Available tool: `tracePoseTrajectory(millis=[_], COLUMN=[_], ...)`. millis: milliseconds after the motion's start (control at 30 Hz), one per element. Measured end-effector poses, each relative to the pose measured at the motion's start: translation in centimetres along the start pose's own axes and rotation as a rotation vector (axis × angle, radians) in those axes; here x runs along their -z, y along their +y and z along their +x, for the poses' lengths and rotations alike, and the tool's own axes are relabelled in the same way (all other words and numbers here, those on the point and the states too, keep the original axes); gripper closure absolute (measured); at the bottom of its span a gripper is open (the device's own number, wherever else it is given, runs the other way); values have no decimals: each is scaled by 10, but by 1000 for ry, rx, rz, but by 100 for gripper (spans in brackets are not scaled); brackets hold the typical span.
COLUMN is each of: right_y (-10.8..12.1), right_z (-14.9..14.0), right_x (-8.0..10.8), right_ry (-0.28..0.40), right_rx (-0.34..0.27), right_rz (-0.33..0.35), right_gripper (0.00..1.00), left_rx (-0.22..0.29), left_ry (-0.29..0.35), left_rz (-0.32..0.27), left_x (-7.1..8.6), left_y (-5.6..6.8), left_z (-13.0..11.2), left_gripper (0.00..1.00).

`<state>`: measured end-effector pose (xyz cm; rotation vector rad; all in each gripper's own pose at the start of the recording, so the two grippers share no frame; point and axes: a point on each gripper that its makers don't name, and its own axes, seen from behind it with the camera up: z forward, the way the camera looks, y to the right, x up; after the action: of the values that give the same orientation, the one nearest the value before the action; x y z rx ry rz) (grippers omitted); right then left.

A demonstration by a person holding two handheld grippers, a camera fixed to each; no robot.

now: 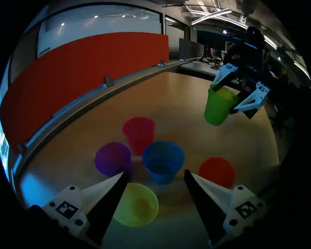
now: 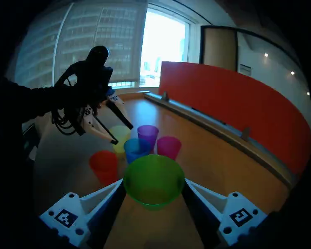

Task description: Pour water

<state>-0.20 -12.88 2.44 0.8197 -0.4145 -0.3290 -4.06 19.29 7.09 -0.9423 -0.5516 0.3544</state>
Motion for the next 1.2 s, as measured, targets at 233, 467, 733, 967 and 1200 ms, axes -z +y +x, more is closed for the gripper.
tracePoseTrajectory(millis=[233, 467, 733, 967, 1200], right_y=[15, 28, 41, 46, 51], right_z=[9, 13, 17, 17, 12], right_x=[20, 40, 55, 59, 59], right_ry=[31, 54, 77, 84, 84], right_rx=[-1, -8, -10, -16, -22], right_rz=[-51, -101, -143, -154, -161], right_gripper=[8, 8, 9, 8, 8], left_rx=[-4, 0, -7, 0, -7], left_ry=[-25, -41, -51, -54, -61], left_rz=[-3, -13, -21, -32, -34], left_x=[-12, -25, -36, -45, -55], left_y=[2, 5, 7, 10, 12], left_z=[-1, -1, 1, 4, 5], left_gripper=[1, 1, 1, 1, 1])
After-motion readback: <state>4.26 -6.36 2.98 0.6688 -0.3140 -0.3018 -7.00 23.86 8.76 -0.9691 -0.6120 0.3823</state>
